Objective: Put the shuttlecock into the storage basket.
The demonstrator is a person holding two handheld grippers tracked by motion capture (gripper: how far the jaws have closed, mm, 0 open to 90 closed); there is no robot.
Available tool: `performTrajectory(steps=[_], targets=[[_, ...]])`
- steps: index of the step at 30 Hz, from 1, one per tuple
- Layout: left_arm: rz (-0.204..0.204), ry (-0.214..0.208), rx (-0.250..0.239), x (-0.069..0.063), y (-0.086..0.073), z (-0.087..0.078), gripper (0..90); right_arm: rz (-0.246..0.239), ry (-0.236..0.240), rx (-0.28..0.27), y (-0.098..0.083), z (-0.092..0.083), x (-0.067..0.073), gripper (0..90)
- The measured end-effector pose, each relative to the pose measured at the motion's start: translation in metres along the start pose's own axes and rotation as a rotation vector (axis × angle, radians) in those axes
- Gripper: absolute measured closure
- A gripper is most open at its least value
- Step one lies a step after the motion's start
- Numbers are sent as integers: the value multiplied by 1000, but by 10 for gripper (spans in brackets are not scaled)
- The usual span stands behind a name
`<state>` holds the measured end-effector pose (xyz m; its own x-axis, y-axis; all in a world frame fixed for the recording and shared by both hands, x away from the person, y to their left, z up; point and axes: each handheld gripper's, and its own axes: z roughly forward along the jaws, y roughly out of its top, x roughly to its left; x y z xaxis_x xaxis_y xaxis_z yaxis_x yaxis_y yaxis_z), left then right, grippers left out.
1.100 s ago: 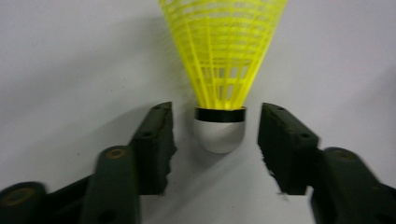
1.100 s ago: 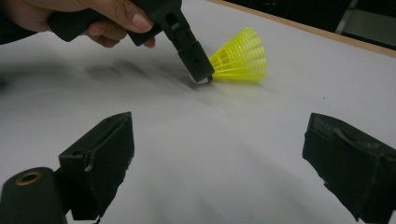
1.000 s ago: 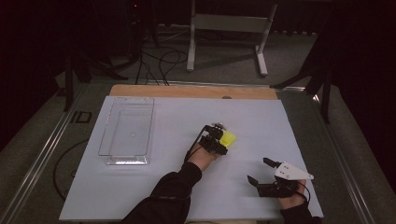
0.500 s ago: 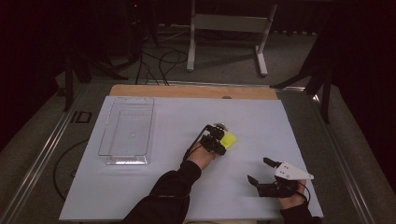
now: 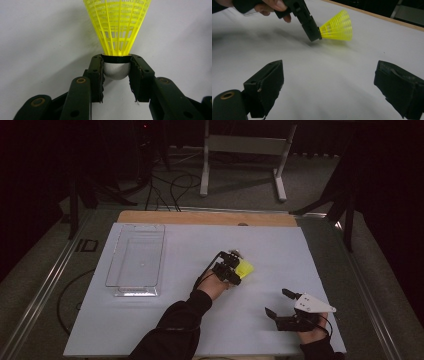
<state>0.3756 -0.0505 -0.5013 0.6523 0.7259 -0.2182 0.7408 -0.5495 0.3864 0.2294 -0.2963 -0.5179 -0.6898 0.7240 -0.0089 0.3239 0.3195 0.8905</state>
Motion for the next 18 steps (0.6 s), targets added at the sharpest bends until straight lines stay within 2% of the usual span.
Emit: performTrajectory(steps=[18], targets=[[27, 19, -27, 13, -2, -41, 658, 0, 4, 7, 0, 2, 0, 93]])
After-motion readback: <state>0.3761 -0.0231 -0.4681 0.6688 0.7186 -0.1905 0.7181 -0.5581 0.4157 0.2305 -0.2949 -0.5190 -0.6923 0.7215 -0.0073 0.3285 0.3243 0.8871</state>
